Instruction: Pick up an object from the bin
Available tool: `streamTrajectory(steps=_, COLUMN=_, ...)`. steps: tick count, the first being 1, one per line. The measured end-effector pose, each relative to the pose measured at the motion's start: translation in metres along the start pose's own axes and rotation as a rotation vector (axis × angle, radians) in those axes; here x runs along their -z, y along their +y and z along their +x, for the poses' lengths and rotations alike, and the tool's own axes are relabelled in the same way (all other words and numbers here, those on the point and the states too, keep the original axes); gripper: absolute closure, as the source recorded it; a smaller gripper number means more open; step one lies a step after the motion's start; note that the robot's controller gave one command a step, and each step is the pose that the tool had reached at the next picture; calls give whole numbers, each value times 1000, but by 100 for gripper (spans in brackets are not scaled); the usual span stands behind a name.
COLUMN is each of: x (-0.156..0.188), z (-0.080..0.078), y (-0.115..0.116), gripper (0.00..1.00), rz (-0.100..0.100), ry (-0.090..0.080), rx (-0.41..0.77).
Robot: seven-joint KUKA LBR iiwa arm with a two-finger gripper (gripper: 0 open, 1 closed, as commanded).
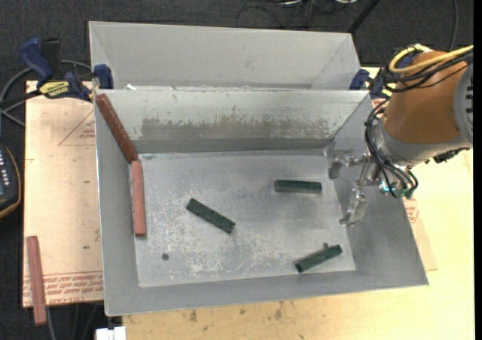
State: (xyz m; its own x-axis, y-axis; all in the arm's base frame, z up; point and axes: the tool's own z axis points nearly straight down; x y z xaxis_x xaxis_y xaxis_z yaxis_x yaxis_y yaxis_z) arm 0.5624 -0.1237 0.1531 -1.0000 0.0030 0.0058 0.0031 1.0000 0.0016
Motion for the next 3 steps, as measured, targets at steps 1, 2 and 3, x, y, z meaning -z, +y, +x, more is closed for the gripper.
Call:
streamTrajectory(steps=1, x=7, z=-19, y=29, gripper=0, rz=1, ry=-10, rx=141)
streamTrajectory(steps=2, x=-87, z=-90, y=27, gripper=0, rz=1, ry=-8, rx=267)
streamTrajectory(steps=3, x=-82, z=-90, y=27, gripper=100, rz=2, ry=-9, rx=268)
